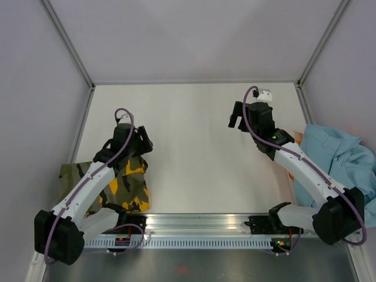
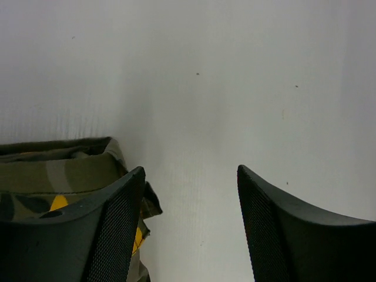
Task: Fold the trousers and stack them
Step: Neatly place the folded trousers to the corner
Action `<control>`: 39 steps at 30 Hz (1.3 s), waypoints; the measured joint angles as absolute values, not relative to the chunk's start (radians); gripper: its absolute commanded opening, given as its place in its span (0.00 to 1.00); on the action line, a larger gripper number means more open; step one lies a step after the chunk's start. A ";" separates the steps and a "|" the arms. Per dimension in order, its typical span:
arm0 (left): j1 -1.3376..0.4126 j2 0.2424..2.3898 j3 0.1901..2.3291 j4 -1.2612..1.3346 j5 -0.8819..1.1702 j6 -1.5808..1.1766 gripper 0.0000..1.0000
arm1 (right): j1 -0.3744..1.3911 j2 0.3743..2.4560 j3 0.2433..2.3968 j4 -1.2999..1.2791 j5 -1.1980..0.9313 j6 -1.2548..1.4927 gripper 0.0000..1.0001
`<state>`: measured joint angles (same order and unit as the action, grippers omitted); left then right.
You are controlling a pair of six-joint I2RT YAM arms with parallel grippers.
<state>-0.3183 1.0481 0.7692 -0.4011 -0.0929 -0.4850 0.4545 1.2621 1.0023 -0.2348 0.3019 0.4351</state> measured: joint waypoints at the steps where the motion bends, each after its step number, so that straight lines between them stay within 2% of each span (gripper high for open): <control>1: -0.318 1.037 0.749 -0.403 -0.115 -0.501 0.70 | 0.440 1.238 0.999 -0.251 0.321 0.428 0.98; 9: -0.318 0.887 0.620 -0.408 -0.324 -0.588 0.71 | 0.424 1.166 0.992 -0.273 0.352 0.425 0.98; 15: -0.318 0.979 0.579 -0.382 -0.333 -0.663 0.70 | 0.424 1.210 0.994 -0.319 0.326 0.453 0.98; 22: -0.318 1.025 0.537 -0.369 -0.331 -0.706 0.70 | 0.424 1.208 1.045 -0.324 0.175 0.448 0.98; 27: -0.318 0.972 0.714 -0.507 -0.277 -0.662 0.80 | 0.424 1.236 1.173 -0.335 0.091 0.440 0.98; 28: -0.318 0.946 0.768 -0.521 -0.260 -0.640 0.87 | 0.424 1.246 1.201 -0.338 0.078 0.437 0.98; 30: -0.318 0.889 0.884 -0.536 -0.229 -0.588 0.91 | 0.424 1.266 1.260 -0.340 0.056 0.427 0.98; 36: -0.318 0.778 1.185 -0.540 -0.106 -0.402 0.92 | 0.424 1.267 1.365 -0.374 0.072 0.370 0.98; 39: -0.318 0.719 1.232 -0.542 -0.065 -0.332 0.93 | 0.424 1.213 1.364 -0.381 0.100 0.332 0.98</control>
<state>-0.3183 0.7185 1.2320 -0.5415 -0.0647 -0.3321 0.4236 1.2133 1.3636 -0.3805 0.0998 0.3321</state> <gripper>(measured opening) 0.918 0.979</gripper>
